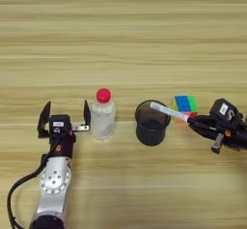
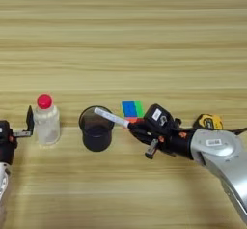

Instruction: Move the objects on the table

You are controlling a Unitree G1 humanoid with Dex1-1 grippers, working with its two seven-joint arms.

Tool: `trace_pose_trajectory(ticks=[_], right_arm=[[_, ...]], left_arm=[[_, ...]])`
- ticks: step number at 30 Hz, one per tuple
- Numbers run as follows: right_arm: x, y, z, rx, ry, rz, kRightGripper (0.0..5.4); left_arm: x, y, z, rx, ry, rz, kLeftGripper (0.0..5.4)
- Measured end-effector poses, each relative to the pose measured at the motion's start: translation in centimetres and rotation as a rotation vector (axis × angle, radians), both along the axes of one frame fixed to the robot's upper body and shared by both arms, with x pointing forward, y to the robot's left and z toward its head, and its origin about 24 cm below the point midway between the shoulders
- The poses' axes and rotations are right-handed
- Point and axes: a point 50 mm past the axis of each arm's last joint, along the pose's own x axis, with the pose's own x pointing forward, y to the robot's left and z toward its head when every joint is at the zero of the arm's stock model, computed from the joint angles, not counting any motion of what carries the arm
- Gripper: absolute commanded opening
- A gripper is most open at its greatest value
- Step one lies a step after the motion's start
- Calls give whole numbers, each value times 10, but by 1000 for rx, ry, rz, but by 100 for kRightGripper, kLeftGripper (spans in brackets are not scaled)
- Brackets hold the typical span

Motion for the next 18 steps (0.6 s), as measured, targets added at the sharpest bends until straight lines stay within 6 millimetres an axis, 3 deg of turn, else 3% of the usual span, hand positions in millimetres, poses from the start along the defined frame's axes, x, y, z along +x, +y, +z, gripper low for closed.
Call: trace_pose_trajectory(ticks=[18], right_arm=[[-1,5,-5,-37,35,59,70]], left_arm=[[-1,-6,0,-9,-3,5,540]])
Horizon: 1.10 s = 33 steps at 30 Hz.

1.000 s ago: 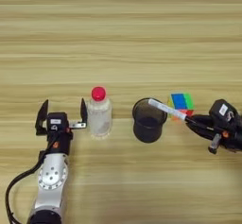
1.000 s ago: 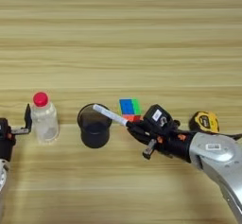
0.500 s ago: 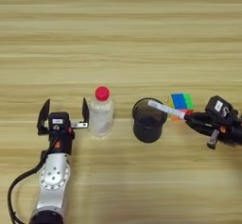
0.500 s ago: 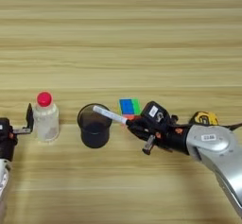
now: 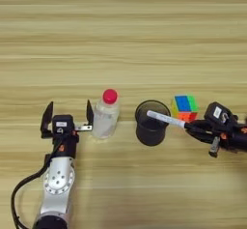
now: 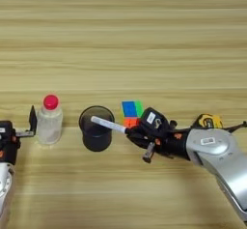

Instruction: Move the objects on the table

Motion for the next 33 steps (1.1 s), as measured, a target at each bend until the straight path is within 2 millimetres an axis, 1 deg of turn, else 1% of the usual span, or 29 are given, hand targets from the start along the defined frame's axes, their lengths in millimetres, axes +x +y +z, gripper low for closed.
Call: trace_pose_trajectory(ticks=[15,16,21,25,33], right_arm=[[1,-2,-1,-12,4,7,70],[1,-2,-1,-12,4,7,99],[1,-1,-1,-4,6,11,145],[2,1,1,13,3,12,198],[2,7,6,98,-2,27,273]], left_arm=[[-2,-2,0,10,0,5,540],[-2,-2,0,10,1,7,540],[-2,1,-1,9,7,33,540],[-3,5,-1,8,7,62,540],[-4,10,-3,7,20,98,540]])
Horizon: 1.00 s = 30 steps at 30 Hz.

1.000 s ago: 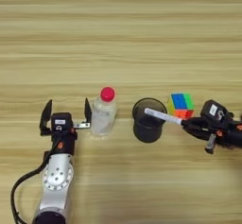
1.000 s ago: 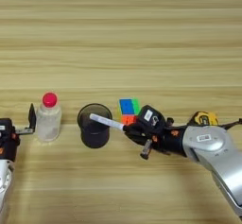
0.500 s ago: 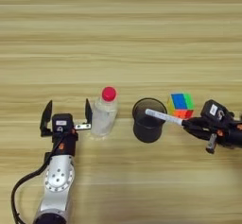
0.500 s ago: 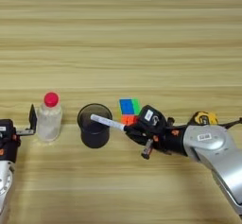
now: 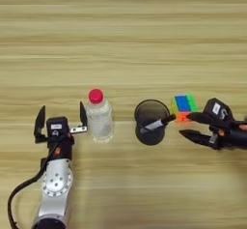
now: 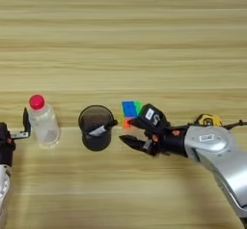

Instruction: Move the objects on the table

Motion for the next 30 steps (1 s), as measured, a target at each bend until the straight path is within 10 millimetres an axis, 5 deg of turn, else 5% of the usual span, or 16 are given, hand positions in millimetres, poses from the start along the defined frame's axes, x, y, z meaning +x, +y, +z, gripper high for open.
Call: trace_pose_trajectory(ticks=[19,30], right_arm=[[2,3,19,141,-93,-5,452],[14,-12,24,248,-324,-223,535]], left_arm=[[0,4,-2,0,8,21,540],[0,4,-2,0,7,18,540]])
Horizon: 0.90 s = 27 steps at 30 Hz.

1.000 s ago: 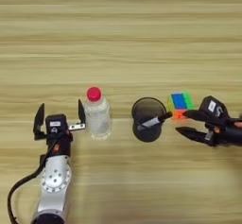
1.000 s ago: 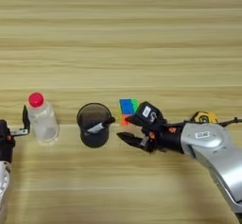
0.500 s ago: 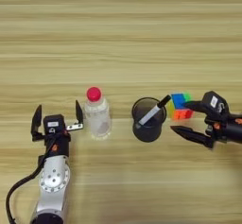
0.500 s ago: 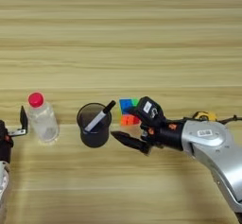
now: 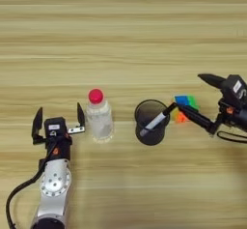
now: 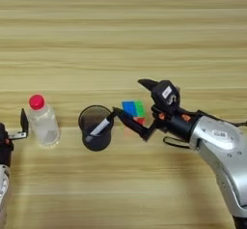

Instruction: Move the objects on the table

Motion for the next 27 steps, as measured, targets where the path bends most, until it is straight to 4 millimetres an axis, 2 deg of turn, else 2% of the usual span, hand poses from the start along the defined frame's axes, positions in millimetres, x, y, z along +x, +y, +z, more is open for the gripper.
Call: trace_pose_trajectory(ticks=[9,13,23,27], right_arm=[[7,-19,-13,28,-85,-216,535],[11,-40,-22,11,-143,-425,535],[12,-69,-57,-5,-125,-758,535],[11,-81,-77,6,-83,-897,535]], left_arm=[[0,0,0,-1,0,-12,540],[0,0,0,-1,-3,-20,540],[-1,2,-1,0,5,-19,540],[-2,4,-3,6,9,-17,540]])
